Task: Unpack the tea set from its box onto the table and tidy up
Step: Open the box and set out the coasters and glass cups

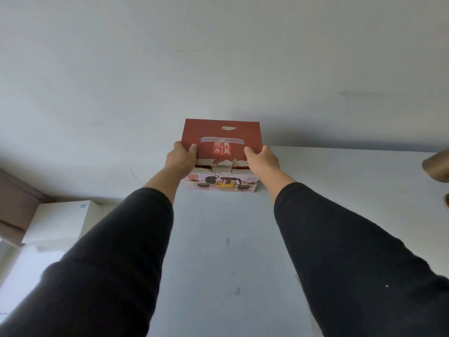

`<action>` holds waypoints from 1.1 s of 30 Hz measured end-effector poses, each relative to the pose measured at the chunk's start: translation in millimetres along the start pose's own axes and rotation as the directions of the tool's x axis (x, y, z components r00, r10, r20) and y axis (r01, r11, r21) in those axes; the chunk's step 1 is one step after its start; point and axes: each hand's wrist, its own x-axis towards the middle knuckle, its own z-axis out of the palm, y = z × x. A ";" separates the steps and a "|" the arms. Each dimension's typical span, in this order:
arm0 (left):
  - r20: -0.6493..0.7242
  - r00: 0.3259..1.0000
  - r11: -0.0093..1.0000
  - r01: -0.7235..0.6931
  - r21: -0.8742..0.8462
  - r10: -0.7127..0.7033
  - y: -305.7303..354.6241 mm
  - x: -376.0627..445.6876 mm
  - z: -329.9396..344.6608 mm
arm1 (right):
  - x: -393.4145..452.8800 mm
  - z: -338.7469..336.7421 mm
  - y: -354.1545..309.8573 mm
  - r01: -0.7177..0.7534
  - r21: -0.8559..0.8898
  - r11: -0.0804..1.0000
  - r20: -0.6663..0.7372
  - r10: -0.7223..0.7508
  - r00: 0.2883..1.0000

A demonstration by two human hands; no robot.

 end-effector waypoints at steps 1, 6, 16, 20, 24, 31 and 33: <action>-0.009 1.000 1.000 0.004 -0.008 -0.004 0.1 -1.4 1.0 | -1.1 1.0 0.0 -0.013 0.017 1.000 -0.002 0.013 1.000; -0.024 1.000 0.999 -0.008 -0.035 0.007 -2.6 -10.6 0.2 | -12.3 0.8 5.2 -0.037 0.090 0.995 -0.006 0.038 0.999; -0.012 1.000 0.998 -0.002 -0.057 0.001 -34.4 -77.1 2.2 | -73.0 2.6 37.8 -0.042 0.091 0.995 0.010 0.041 0.999; -0.029 1.000 0.998 0.003 -0.059 -0.005 -53.9 -116.0 4.3 | -105.8 4.0 57.5 -0.036 0.076 0.996 0.022 0.035 0.999; -0.036 0.999 0.999 0.006 -0.050 -0.007 -73.1 -152.5 8.5 | -138.5 4.9 79.9 -0.031 0.064 0.997 0.034 0.029 0.999; -0.033 0.999 0.999 0.009 -0.041 -0.010 -95.3 -198.3 15.0 | -179.3 2.0 108.8 -0.006 0.016 1.000 0.042 0.005 0.999; -0.015 1.000 1.000 0.003 -0.030 -0.004 -98.2 -206.6 13.6 | -187.7 1.3 112.2 -0.007 -0.026 1.000 0.047 0.008 0.999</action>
